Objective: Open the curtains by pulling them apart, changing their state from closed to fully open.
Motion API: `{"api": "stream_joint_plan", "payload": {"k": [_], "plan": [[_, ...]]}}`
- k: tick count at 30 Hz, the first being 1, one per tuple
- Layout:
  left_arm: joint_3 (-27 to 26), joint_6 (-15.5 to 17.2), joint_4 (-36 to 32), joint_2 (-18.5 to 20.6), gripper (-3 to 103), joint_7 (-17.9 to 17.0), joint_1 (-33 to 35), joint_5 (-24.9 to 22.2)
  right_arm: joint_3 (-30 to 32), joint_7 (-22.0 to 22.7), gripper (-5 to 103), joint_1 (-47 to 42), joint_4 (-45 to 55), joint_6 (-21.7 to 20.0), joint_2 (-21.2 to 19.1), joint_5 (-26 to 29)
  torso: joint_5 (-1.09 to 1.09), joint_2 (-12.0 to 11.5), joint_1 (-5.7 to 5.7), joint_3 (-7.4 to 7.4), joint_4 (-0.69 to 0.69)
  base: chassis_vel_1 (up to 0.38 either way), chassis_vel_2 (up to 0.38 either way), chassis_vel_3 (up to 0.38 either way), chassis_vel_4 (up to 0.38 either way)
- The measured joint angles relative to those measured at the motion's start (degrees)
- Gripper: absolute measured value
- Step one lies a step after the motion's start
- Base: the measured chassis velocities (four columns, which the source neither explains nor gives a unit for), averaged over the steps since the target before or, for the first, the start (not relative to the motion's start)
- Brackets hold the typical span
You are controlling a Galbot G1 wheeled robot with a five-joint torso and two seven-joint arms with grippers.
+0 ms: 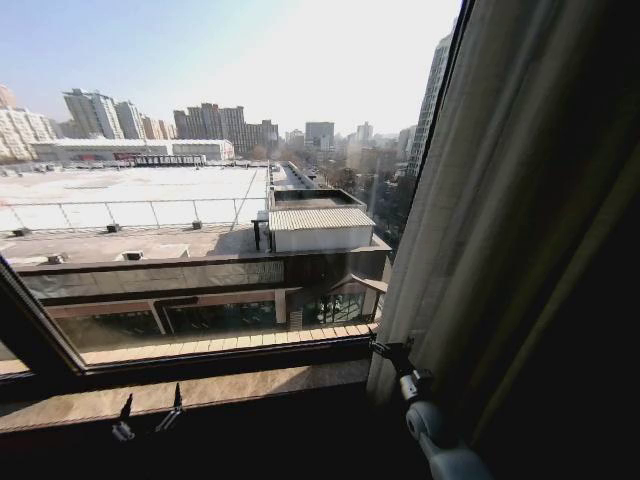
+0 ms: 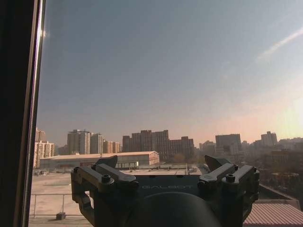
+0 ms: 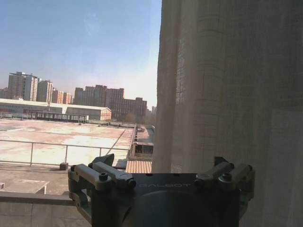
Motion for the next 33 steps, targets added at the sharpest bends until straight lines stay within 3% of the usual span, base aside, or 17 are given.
{"api": "stream_joint_plan", "payload": {"k": [10, 14, 17, 21, 26, 30, 32, 33], "plan": [[0.0, 0.0, 0.0, 0.0, 100, 0.0, 0.0, 0.0, -0.2, -1.5, 101, 3.9, -4.4, 0.5, 0.9, -1.2, 0.02, -0.1, 0.14, 0.06, 0.02, 0.003, -0.002, 0.008, 0.006], [0.0, 0.0, 0.0, 0.0, 100, 0.0, 0.0, 0.0, -0.4, -2.3, 86, 4.5, -5.1, 1.2, 1.3, -1.2, 0.01, -0.1, 0.10, 0.04, 0.01, 0.000, 0.000, 0.000, 0.000], [0.0, 0.0, 0.0, 0.0, 100, 0.0, 0.0, 0.0, -0.4, -2.7, 80, 4.5, -5.1, 1.5, 1.4, -1.2, 0.00, -0.1, 0.08, 0.03, 0.01, 0.000, 0.000, 0.000, 0.000], [0.0, 0.0, 0.0, 0.0, 100, 0.0, 0.0, 0.0, -0.4, -2.9, 58, 3.9, -4.8, 1.9, 1.6, -1.2, 0.00, -0.1, 0.09, 0.04, 0.01, 0.000, 0.000, 0.000, 0.000], [0.0, 0.0, 0.0, 0.0, 100, 0.0, 0.0, 0.0, -0.3, -3.0, 48, 3.5, -4.7, 2.7, 1.6, -1.1, 0.01, -0.1, 0.10, 0.04, 0.00, 0.000, 0.000, 0.000, 0.000], [0.0, 0.0, 0.0, 0.0, 100, 0.0, 0.0, 0.0, -0.1, -4.1, 27, 3.3, -4.6, 3.7, 1.6, 0.3, 0.00, -0.1, 0.09, 0.04, 0.00, 0.000, 0.000, 0.000, 0.000], [0.0, 0.0, 0.0, 0.0, 100, 0.0, 0.0, 0.0, -0.1, -4.4, 27, 3.4, -4.4, 3.9, 1.7, 1.2, 0.00, -0.1, 0.09, 0.04, 0.00, 0.000, 0.000, 0.000, 0.000], [0.0, 0.0, 0.0, 0.0, 100, 0.0, 0.0, 0.0, -0.1, -4.8, 21, 3.5, -4.3, 3.9, 1.7, 1.7, 0.00, -0.1, 0.09, 0.04, 0.00, 0.000, 0.000, 0.000, 0.000]]}}
